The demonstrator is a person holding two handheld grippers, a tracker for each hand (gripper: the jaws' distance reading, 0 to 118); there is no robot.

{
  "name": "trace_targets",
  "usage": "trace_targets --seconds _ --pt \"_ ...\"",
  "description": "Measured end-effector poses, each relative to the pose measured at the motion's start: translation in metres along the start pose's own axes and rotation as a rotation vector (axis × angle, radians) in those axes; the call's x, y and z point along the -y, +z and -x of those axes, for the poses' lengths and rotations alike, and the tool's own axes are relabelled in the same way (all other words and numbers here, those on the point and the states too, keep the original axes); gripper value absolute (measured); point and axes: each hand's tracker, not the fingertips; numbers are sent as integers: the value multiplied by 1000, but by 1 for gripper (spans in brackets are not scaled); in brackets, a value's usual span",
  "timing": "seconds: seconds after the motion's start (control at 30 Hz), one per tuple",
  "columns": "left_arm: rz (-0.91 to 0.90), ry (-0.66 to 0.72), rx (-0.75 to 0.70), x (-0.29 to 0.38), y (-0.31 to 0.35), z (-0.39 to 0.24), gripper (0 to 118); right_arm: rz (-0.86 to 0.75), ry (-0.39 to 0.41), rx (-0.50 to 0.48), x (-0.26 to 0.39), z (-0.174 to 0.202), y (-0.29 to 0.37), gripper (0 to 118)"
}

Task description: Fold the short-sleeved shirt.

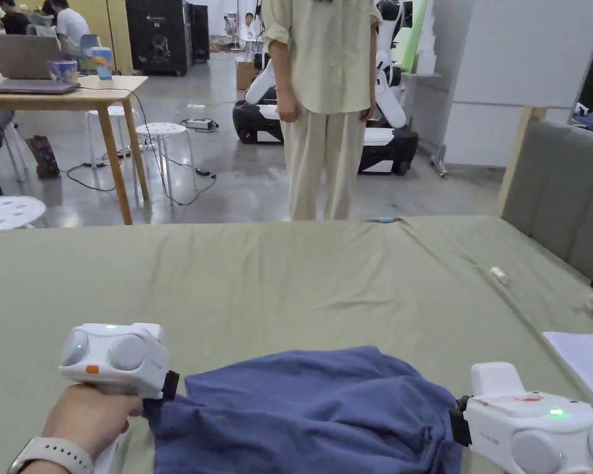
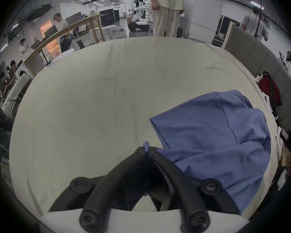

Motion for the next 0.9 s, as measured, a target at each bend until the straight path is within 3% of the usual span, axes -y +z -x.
trace_targets --seconds 0.17,0.23,0.33,0.37,0.47,0.63,0.67,0.7,0.73,0.77,0.9 --pt "-13 10 12 2 9 -4 0 64 -13 1 -46 -28 -51 0" --pt "-11 6 13 3 9 -5 0 116 -91 -47 -53 -38 -67 8" --pt "-10 -2 9 1 11 -9 0 194 -132 -68 -57 -44 -89 108" --pt "-7 -7 9 1 11 -10 0 218 -115 -71 -55 -44 -95 118" --pt "-7 -14 8 -1 12 -13 0 196 -106 -91 -46 -41 -95 107" --pt "-1 -23 4 -1 10 -14 0 251 -182 -120 -26 -51 -102 106" --pt "2 -24 3 -1 9 -14 0 275 -199 -141 -21 -53 -103 92" --pt "6 -24 2 -1 8 -14 0 306 -215 -160 -16 -55 -104 67" --pt "7 -24 2 0 8 -14 0 329 -228 -160 -13 -56 -108 29" --pt "9 -24 -1 0 8 -14 0 331 -240 -154 -9 -58 -108 2" --pt "-7 -48 -55 1 7 -8 0 262 -224 -151 -12 -58 -92 2"
